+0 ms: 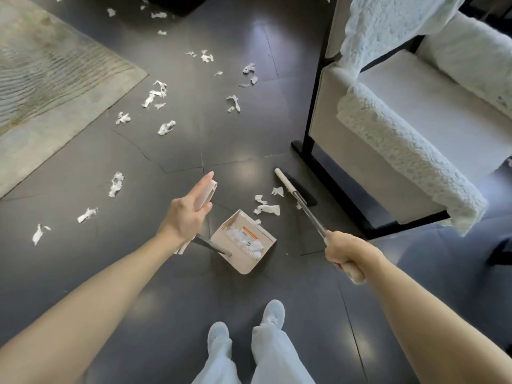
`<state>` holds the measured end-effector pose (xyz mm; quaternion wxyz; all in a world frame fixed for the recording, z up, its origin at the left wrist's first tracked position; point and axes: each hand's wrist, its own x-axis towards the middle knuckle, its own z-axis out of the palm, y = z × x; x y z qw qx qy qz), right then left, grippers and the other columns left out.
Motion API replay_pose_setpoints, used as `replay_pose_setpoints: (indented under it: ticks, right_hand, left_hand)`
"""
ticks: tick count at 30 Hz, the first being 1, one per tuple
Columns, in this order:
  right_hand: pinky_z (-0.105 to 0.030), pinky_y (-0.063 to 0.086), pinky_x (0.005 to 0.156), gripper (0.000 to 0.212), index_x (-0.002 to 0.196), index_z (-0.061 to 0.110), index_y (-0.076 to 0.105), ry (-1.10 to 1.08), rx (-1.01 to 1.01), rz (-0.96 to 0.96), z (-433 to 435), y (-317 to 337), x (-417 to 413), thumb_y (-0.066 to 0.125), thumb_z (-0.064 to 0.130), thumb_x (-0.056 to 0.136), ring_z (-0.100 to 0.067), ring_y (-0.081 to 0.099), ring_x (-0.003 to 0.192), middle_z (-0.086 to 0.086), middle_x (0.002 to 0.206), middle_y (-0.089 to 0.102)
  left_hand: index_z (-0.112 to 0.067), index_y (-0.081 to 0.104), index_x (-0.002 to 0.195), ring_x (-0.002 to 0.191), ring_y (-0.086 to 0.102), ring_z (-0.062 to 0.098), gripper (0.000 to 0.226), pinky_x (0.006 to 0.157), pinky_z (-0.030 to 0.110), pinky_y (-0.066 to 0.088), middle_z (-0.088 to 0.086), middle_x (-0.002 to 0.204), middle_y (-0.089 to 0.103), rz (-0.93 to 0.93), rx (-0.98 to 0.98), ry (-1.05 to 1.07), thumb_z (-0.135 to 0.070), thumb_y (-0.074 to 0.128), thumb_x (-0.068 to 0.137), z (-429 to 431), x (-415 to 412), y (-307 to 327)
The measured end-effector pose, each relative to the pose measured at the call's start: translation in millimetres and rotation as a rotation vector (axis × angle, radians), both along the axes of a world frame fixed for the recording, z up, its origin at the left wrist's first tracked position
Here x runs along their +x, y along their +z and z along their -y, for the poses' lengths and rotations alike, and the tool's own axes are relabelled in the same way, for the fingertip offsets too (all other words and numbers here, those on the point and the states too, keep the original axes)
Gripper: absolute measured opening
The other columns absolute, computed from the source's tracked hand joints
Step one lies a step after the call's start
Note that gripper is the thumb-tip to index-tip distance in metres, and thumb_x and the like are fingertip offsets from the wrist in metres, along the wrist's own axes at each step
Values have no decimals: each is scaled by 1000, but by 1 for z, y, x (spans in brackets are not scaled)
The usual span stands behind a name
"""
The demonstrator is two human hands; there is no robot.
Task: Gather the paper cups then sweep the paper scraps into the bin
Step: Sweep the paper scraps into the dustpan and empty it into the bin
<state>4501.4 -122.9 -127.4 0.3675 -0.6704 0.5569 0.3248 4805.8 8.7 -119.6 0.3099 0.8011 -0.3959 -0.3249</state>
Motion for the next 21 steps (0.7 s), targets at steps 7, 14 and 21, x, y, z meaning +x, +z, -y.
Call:
replay_pose_setpoints:
  ticks: [7,14,21]
  right_hand:
    - [-33,51,62,56,128,20,49,35,138,27,-31,40,4,52,5,74,-22,58,67,-4,74,64]
    - [-24,43,46,45,114,18,54,-152,295,116,-84,83,3,48,3,72,-16,46,42,-3,57,53]
    - [-20,39,41,59,132,28,49,-435,225,274,-98,116,13,51,1,80,-11,41,38,-3,55,49]
  left_hand:
    - [-49,34,143,127,49,14,62,95,10,29,-8,139,54,77,-8,-88,-15,54,95,42,-3,1]
    - [-49,36,142,127,48,11,62,101,18,32,-15,138,52,5,-64,-119,-13,54,94,31,16,-1]
    - [-46,35,144,110,49,-3,67,97,14,34,-35,118,48,34,-142,-102,-9,57,91,7,50,4]
